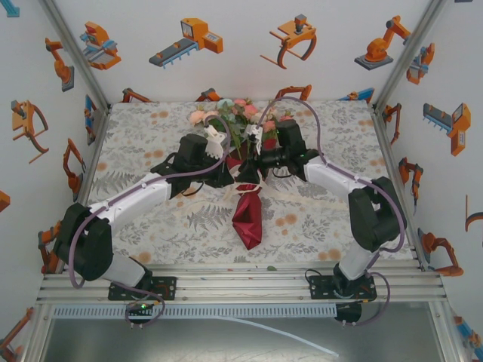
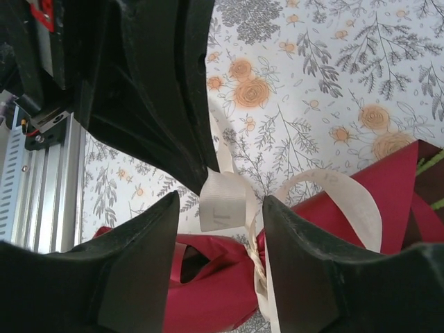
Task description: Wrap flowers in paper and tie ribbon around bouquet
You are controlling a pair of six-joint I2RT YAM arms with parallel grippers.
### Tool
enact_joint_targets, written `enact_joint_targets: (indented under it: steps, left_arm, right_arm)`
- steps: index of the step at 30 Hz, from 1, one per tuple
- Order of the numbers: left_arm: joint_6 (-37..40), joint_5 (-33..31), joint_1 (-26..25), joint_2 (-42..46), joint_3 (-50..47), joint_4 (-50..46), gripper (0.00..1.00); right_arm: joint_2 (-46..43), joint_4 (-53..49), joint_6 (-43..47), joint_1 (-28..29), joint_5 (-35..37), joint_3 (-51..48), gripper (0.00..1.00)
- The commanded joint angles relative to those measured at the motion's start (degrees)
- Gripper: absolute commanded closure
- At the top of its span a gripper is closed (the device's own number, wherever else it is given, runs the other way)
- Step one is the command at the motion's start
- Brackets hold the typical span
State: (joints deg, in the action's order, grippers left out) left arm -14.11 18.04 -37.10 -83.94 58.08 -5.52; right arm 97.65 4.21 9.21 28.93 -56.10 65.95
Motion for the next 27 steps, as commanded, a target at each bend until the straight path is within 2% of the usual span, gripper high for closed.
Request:
enact_joint_targets:
  steps: [1, 7, 10, 12, 17, 20, 27]
  left_arm:
    - [1.27, 0.87, 0.01, -0.04, 1.99, -0.57, 1.00]
    - [1.11, 0.88, -0.02, -0.43, 2.17, -0.25, 1.00]
    - [0.91, 0.68, -0.03, -0.35, 2.42, 0.06, 1.00]
    - [0.52, 0.27, -0.03, 0.03, 2.93, -0.15, 0.98]
    - [0.33, -0.54, 0.09, 1.66, 5.97, -5.45, 0.71]
    - [-1.39, -2.71, 0.72, 4.11, 6.06, -8.01, 0.61]
    - [-12.77, -4.82, 8.25, 6.91, 3.76, -8.65, 0.45]
  right_arm:
    - [0.34, 0.86, 1.77, 0.39, -2.40, 0.67, 0.59]
    - [0.90, 0.20, 1.77, 0.60, -3.66, 1.80, 0.83]
    - [0.50, -1.22, 2.92, 0.62, -3.66, 2.34, 1.00]
    - [-0.48, -2.37, 3.51, 0.60, -3.87, 2.78, 1.00]
    - [-4.13, -8.66, 6.67, 0.52, -2.36, 3.41, 1.00]
    - [-6.90, -10.29, 8.41, 0.52, -0.85, 0.86, 1.00]
    - [-11.44, -14.90, 11.24, 0.52, 1.38, -3.31, 1.00]
